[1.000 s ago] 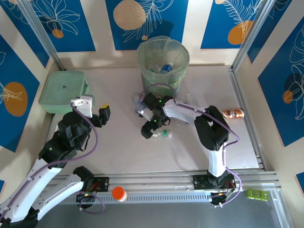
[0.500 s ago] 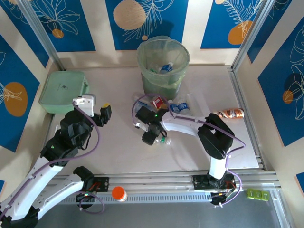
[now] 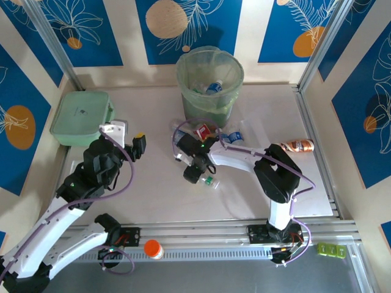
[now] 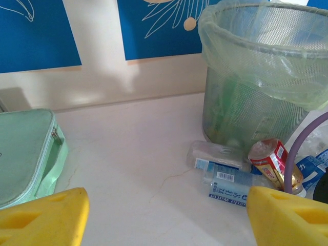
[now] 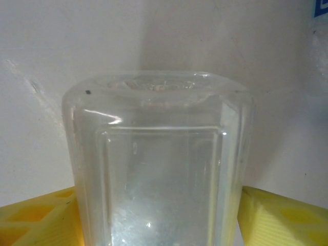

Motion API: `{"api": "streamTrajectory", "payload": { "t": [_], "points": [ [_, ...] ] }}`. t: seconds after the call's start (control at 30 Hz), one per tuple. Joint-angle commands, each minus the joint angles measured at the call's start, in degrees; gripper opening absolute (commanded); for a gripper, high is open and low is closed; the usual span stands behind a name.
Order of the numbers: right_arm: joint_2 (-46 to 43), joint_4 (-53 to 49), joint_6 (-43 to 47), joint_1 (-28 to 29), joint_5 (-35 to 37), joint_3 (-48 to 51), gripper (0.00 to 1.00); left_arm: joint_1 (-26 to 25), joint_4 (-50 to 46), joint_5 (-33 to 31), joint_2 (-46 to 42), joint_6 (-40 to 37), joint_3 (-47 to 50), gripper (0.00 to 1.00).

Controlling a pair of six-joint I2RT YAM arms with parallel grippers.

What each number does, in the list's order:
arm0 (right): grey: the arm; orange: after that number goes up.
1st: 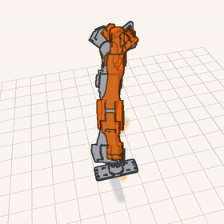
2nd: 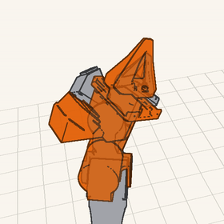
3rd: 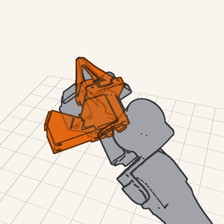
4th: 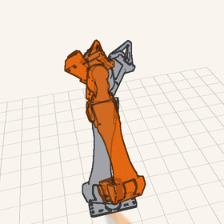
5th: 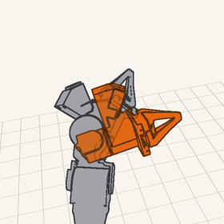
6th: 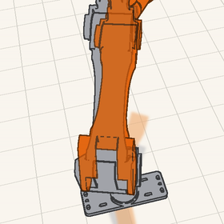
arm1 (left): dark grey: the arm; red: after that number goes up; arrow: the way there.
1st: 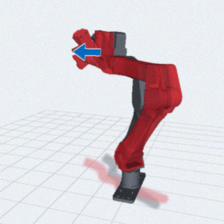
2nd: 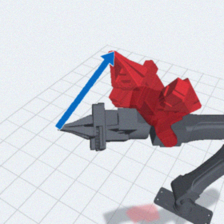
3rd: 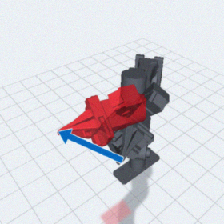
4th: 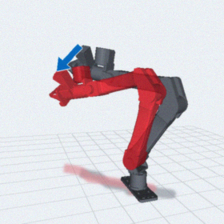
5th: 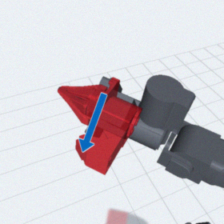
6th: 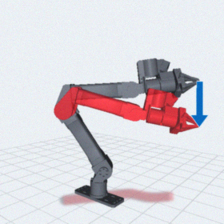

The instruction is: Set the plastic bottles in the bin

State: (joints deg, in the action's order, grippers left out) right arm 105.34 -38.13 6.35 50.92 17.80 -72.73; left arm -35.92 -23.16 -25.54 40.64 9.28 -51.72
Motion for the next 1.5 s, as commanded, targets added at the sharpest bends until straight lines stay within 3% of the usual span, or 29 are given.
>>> {"api": "streamTrajectory", "payload": {
  "t": [0.0,0.2,0.53,0.77,0.93,1.07,1.2,1.47],
  "points": [
    [1.0,-0.6,-1.1,0.1,-1.4,-0.3,0.74,0.1,1.1,0.8,0.2,-1.1,0.3,0.8],
    [-1.9,0.6,-2.7,0.0,-1.4,-0.1,0.6,0.0,0.7,1.0,0.6,-1.1,0.0,0.8],
    [-13.4,-0.8,-3.8,0.6,-3.4,-1.5,0.56,0.0,-4.4,4.4,1.7,2.8,-5.8,0.8],
    [-25.0,0.2,-6.4,-0.6,-6.3,-6.7,0.56,0.0,-8.5,16.8,7.9,5.4,-15.9,0.79],
    [-28.9,4.5,-9.9,-6.8,-11.1,-12.4,0.56,0.0,-7.9,26.1,15.3,5.0,-21.7,0.8],
    [-27.6,9.0,-17.0,-16.3,-16.5,-18.6,0.55,0.2,-7.2,27.2,19.6,5.7,-23.3,0.8],
    [-22.7,12.3,-23.9,-25.2,-20.8,-27.1,0.54,0.3,-5.2,21.4,19.1,4.6,-19.6,0.8],
    [-2.3,5.3,-28.2,-35.7,-20.1,-53.1,0.54,0.3,0.9,15.3,15.7,2.0,-9.7,0.79]
  ]
}}
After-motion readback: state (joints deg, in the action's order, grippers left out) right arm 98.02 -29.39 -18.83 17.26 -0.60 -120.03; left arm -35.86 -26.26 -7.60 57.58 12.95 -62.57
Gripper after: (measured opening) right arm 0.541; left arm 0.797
